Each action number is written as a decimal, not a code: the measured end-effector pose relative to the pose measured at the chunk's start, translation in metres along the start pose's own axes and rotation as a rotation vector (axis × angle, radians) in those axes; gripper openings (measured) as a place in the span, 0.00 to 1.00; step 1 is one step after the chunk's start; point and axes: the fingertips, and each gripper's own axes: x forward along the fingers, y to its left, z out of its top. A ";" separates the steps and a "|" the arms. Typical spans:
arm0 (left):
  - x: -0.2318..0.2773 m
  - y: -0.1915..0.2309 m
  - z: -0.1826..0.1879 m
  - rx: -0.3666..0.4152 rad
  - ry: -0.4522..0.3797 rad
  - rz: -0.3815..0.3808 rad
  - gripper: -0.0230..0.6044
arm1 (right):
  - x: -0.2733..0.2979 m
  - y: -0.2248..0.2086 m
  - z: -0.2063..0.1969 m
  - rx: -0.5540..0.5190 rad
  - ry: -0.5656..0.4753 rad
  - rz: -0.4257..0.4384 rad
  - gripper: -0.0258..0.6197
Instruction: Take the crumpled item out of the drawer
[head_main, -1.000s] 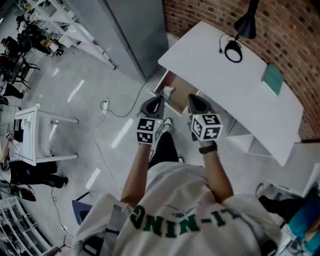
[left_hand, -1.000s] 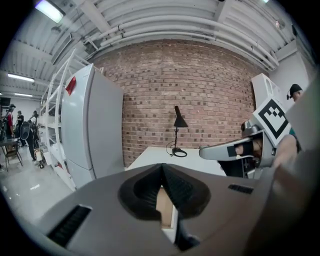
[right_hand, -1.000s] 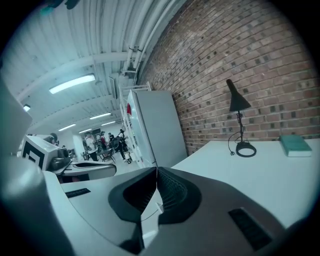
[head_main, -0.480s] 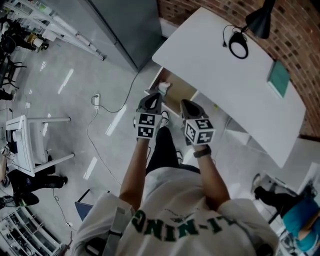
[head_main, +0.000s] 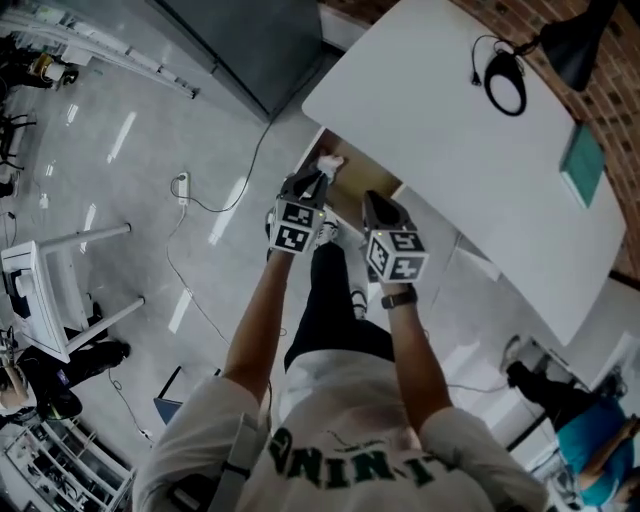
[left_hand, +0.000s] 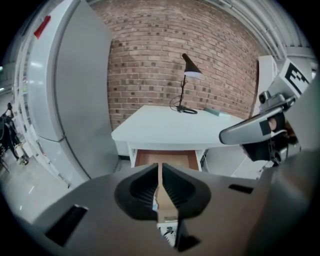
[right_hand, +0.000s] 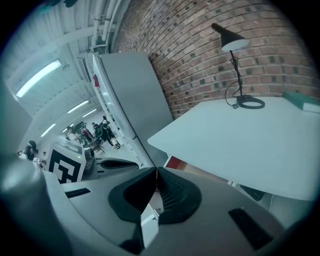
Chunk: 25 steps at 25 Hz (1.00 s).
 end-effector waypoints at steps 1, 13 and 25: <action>0.012 0.005 -0.006 0.014 0.017 -0.017 0.04 | 0.012 -0.001 -0.002 0.005 0.006 -0.001 0.05; 0.149 0.017 -0.083 0.158 0.238 -0.196 0.18 | 0.083 -0.034 -0.049 0.099 0.092 -0.022 0.05; 0.227 0.014 -0.136 0.381 0.410 -0.266 0.33 | 0.101 -0.048 -0.061 0.079 0.081 -0.014 0.05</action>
